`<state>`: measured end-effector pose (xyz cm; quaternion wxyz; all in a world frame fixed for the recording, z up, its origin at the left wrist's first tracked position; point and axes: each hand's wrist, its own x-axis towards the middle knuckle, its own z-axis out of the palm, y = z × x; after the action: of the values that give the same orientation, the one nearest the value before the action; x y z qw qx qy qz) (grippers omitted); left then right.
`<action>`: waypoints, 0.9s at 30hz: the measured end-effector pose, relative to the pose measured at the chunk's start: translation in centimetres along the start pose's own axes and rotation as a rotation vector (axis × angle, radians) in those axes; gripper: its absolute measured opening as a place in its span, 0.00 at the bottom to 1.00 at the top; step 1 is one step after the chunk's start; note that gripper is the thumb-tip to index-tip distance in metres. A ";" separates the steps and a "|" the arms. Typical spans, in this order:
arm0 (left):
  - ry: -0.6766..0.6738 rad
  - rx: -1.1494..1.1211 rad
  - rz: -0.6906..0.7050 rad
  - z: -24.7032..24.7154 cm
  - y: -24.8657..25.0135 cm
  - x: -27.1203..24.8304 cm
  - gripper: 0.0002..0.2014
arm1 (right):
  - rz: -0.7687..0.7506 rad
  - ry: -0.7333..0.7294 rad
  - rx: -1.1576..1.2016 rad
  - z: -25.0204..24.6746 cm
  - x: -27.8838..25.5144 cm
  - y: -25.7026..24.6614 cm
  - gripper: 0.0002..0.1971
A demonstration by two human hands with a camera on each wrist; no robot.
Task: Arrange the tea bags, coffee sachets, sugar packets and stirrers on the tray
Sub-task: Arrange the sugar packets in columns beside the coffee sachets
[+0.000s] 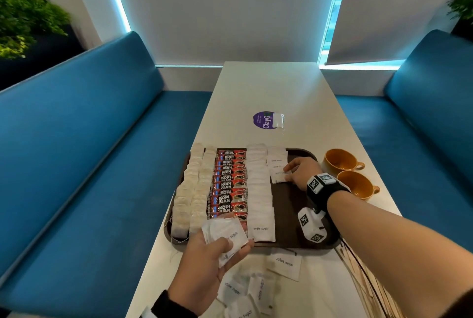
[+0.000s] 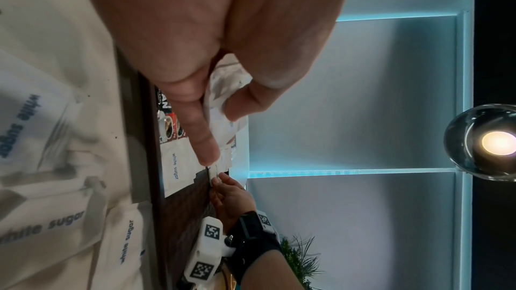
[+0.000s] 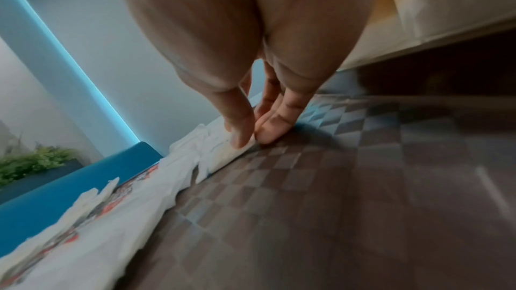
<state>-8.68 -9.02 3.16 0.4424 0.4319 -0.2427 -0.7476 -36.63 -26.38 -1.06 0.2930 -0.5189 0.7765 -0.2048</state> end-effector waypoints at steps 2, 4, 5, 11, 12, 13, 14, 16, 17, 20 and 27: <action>0.007 -0.008 -0.008 0.0 -0.1 0.1 0.23 | 0.011 0.003 -0.014 0.1 0.1 -0.1 0.07; 0.011 -0.017 -0.013 0.2 -0.1 0.0 0.22 | 0.009 0.012 -0.047 0.2 0.0 -0.3 0.05; 0.011 -0.021 -0.016 0.3 0.0 0.0 0.22 | 0.009 0.021 -0.057 0.1 -0.1 -0.4 0.05; 0.002 -0.016 -0.009 0.2 0.1 -0.6 0.21 | -0.023 0.080 0.005 -1.3 -2.6 -1.6 0.04; 0.000 -0.013 -0.002 0.2 0.2 -0.7 0.21 | -0.043 0.087 0.047 -1.6 -3.4 -1.9 0.04; -0.006 -0.008 0.005 0.4 0.2 -0.9 0.21 | -0.063 0.091 0.101 -2.0 -4.4 -2.4 0.04; -0.017 0.000 0.013 0.6 0.3 -1.2 0.21 | -0.084 0.086 0.164 -2.4 -5.8 -2.9 0.04; -0.041 0.022 0.030 1.1 0.4 -1.9 0.19 | -0.139 0.041 0.266 -3.2 -9.1 -4.0 0.04; -0.052 0.034 0.039 1.4 0.5 -2.3 0.18 | -0.176 0.000 0.295 -3.5 -11.2 -4.5 0.03; -0.079 0.060 0.071 2.4 0.6 -3.3 0.17 | -0.276 -0.163 0.396 -4.3 -17.3 -5.3 0.05; -0.146 0.180 0.164 3.5 -0.2 -5.2 0.18 | -0.288 -0.274 0.615 -3.3 -25.7 -2.8 0.11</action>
<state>-10.55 -4.44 7.10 0.4426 0.3930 -0.3748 -0.7136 -29.44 -3.58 9.35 0.5047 -0.5332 0.5510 -0.3967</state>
